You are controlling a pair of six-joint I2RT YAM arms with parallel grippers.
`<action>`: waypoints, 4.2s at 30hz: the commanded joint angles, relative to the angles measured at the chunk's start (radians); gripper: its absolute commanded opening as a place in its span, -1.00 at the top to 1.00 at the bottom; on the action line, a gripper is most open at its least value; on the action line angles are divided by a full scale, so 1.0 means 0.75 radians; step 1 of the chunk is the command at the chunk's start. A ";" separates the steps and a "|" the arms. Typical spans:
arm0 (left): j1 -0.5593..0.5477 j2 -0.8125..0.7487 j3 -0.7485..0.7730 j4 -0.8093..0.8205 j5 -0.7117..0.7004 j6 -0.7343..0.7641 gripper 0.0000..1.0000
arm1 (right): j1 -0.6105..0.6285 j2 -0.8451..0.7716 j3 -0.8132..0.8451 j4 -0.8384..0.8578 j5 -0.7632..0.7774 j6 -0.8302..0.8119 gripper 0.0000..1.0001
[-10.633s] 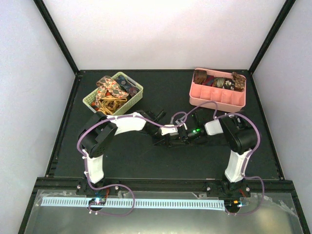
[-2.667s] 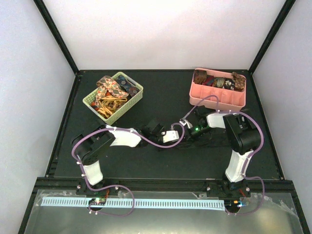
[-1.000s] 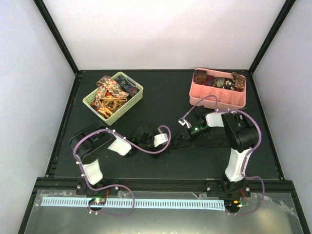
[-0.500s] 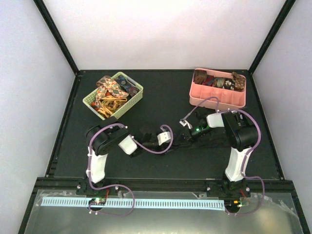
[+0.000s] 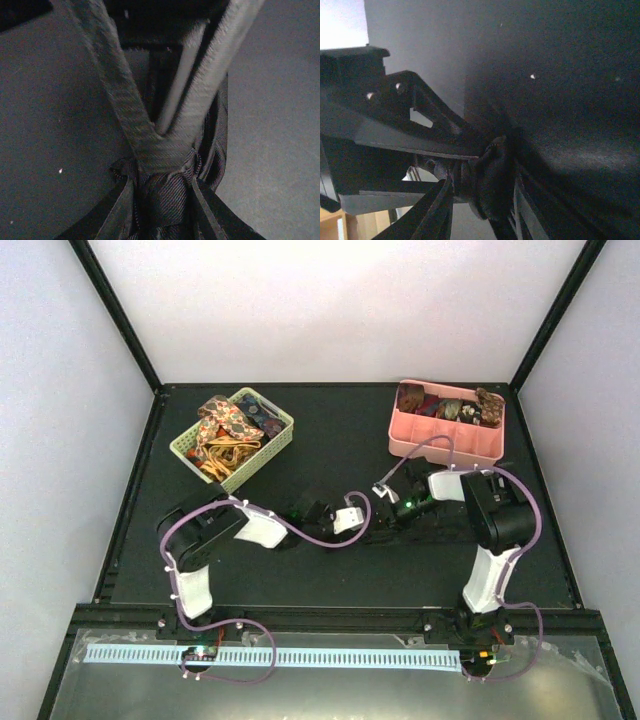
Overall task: Roll the ties
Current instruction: Roll the tie at the center of the board, then move to tie at the center of the board.
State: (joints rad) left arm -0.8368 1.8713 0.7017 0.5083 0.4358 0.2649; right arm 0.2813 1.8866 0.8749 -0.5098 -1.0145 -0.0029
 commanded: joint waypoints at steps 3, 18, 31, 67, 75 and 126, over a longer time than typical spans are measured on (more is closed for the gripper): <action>-0.033 -0.072 0.087 -0.580 -0.217 0.160 0.48 | 0.000 -0.122 0.062 -0.132 0.104 -0.058 0.27; -0.070 -0.051 0.213 -0.780 -0.276 0.211 0.46 | 0.057 -0.020 0.049 -0.063 0.154 -0.010 0.69; 0.042 -0.266 -0.045 -0.333 -0.071 0.021 -0.88 | 0.033 -0.006 0.021 -0.117 0.211 -0.073 0.97; -0.030 0.126 -0.136 0.444 0.131 0.035 0.28 | 0.039 0.092 0.067 -0.101 0.214 -0.045 0.97; -0.041 -0.037 -0.063 -0.128 -0.054 0.281 0.58 | 0.011 0.082 0.158 -0.150 0.163 -0.084 0.76; 0.101 -0.121 0.039 -0.351 -0.162 0.201 0.62 | -0.226 0.055 0.389 -0.601 1.025 -0.852 0.58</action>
State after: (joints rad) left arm -0.7959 1.8030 0.7521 0.3302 0.3092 0.3874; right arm 0.1184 1.9125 1.1549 -1.1534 -0.3248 -0.6334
